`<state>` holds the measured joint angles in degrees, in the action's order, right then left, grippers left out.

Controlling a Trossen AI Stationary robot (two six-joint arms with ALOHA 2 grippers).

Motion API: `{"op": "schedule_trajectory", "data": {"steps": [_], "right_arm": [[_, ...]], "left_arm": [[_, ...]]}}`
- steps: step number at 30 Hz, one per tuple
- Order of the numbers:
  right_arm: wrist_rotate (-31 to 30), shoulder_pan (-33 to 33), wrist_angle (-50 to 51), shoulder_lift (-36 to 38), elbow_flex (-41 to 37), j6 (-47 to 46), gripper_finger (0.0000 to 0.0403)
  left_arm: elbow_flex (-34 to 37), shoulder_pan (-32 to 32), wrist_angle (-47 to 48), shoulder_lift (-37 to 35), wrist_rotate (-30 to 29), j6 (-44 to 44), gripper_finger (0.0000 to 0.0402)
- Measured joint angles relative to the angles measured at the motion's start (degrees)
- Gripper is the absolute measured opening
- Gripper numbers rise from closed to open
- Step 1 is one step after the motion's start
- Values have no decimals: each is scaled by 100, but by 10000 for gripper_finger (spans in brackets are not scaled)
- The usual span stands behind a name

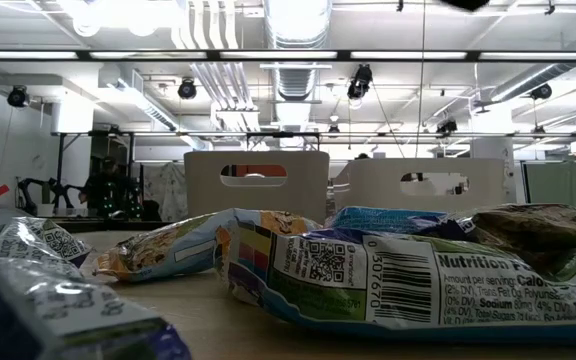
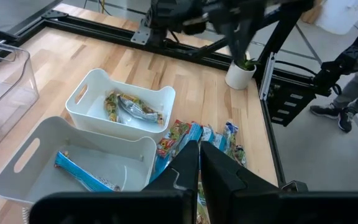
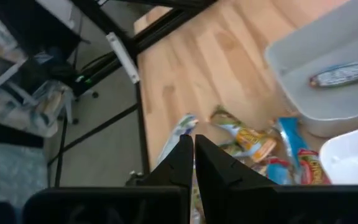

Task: Pick and place Granola Bars by type
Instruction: Put the blue granola bar into the transparent bin

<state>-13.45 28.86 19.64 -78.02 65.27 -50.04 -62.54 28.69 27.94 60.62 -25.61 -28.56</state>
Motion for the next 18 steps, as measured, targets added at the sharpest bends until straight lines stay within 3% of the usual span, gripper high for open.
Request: {"op": "schedule_trajectory", "data": {"steps": [12,18], "right_arm": [[-756,965,629,-9,493,484,9],[-1032,1422,632,-143,488,1276,9]], "left_arm": [[0,0,0,0,0,4,0],[0,2,2,0,0,6,0]]}}
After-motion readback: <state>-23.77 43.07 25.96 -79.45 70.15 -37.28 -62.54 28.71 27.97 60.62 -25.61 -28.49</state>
